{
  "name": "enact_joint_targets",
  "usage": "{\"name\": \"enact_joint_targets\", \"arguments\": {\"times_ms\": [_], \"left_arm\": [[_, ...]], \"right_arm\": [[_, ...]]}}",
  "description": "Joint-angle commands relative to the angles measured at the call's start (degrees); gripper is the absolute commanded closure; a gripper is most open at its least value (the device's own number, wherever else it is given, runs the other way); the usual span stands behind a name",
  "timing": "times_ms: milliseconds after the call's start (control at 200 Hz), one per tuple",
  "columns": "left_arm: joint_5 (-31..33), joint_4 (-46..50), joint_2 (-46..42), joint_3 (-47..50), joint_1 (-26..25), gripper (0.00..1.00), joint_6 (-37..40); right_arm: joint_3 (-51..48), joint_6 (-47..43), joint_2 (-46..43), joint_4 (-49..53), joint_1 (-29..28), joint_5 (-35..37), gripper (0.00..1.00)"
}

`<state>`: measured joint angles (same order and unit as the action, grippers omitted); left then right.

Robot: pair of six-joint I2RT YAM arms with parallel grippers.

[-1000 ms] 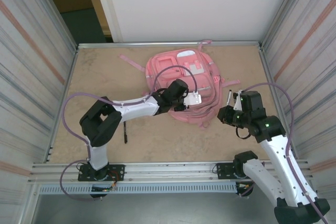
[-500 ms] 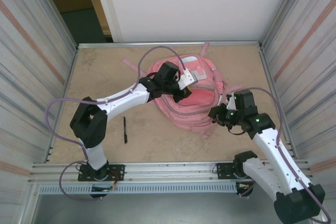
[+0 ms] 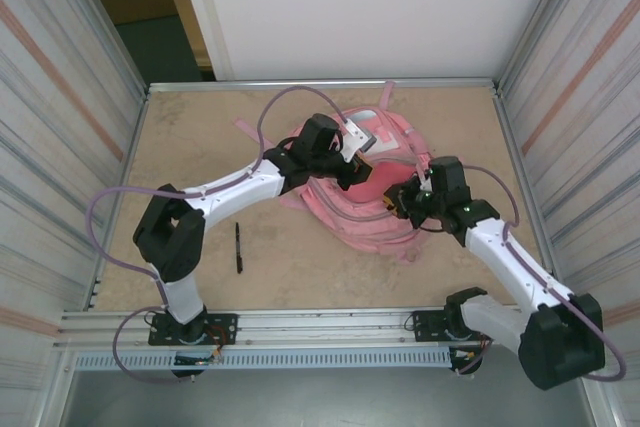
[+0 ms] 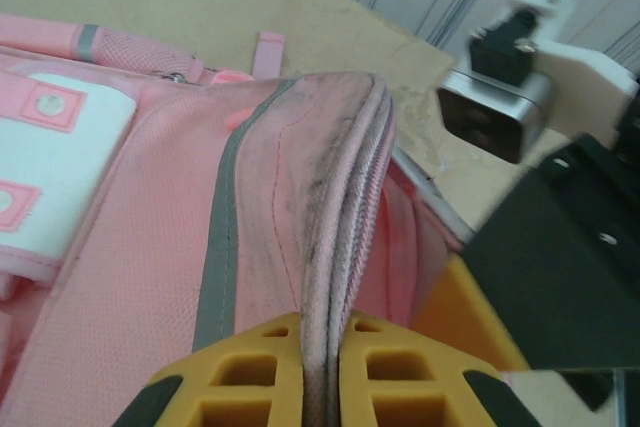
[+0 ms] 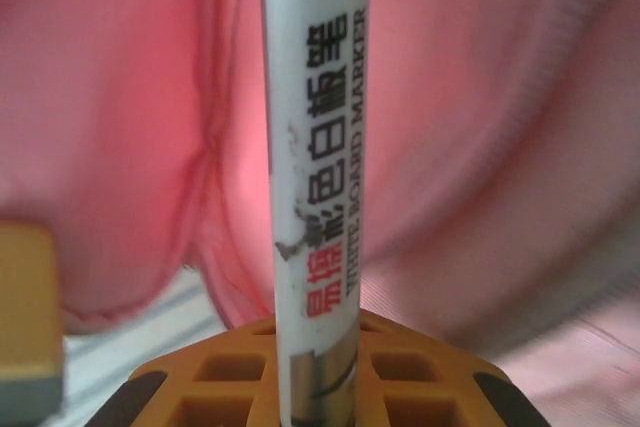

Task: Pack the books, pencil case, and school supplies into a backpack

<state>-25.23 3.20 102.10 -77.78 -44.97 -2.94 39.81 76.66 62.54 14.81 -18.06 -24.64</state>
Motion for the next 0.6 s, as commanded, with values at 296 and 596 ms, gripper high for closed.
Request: {"name": "enact_joint_targets", "arguments": {"times_ms": [296,596], "left_arm": [[-4.5,-12.5,-3.0,1.8,0.6,1.0,-3.6],[-6.9,-12.6,-2.4,3.6,3.5,1.0,-1.4]], "right_arm": [[11.7,2.2,7.9,0.5,-5.7,5.8,0.52],[11.6,-8.0,-3.0,13.2,-5.4,10.3,0.48]]}}
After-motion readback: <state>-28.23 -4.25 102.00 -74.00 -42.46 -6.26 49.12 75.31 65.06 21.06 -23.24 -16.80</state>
